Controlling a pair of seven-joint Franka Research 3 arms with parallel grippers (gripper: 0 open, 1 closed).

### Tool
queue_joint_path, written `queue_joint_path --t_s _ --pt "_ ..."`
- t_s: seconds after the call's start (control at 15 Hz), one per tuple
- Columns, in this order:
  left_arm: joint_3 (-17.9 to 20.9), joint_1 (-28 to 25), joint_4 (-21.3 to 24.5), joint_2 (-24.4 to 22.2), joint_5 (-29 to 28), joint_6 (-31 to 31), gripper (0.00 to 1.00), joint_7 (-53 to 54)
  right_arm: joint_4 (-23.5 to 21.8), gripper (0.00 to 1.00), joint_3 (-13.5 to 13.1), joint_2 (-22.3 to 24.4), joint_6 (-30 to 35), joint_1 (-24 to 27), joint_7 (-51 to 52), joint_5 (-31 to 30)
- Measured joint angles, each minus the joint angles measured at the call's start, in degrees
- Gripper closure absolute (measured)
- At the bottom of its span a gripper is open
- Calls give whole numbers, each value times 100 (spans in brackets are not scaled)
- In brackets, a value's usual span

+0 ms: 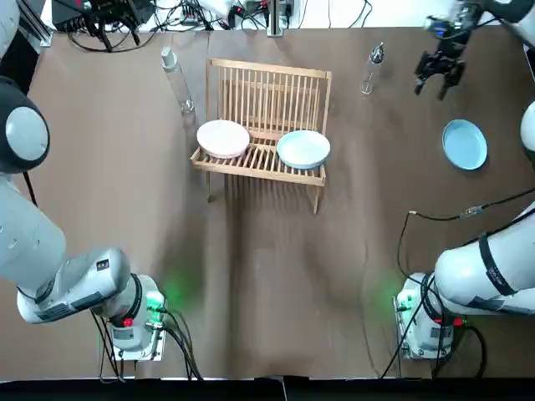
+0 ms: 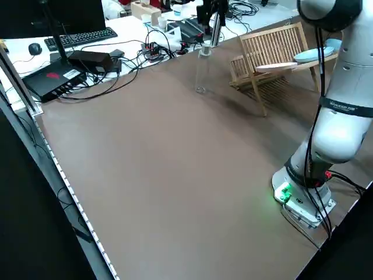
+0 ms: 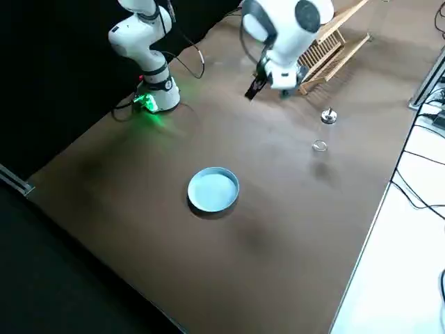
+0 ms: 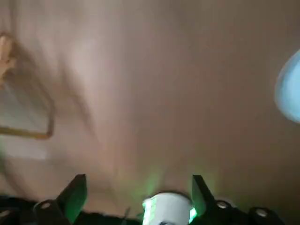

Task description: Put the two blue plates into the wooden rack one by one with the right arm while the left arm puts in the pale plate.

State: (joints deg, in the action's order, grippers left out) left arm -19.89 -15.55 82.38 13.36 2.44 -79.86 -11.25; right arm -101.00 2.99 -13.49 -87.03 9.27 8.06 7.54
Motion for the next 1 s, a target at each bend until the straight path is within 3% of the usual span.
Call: queue_joint_path --t_s 0.27,0.6,0.8,0.87,1.0 --pt "46 104 -14 -303 -110 -281 0 3 -4 0 -12 -229 -1035 955 682 -607" --pt "1521 1399 -14 -806 -120 -320 0 132 -9 0 -16 -902 -2082 1893 1390 -723" --pt "1647 1735 313 -1049 -307 -577 0 306 -2 2 -17 -1290 -2508 2322 1841 -1115" --pt "1650 1754 552 -1170 -326 -718 0 524 4 2 -14 -1515 -2575 2432 1899 -1541" --pt "1666 1746 639 -1215 -327 -752 0 660 62 13 -17 -1721 -2622 2499 1898 -1831"
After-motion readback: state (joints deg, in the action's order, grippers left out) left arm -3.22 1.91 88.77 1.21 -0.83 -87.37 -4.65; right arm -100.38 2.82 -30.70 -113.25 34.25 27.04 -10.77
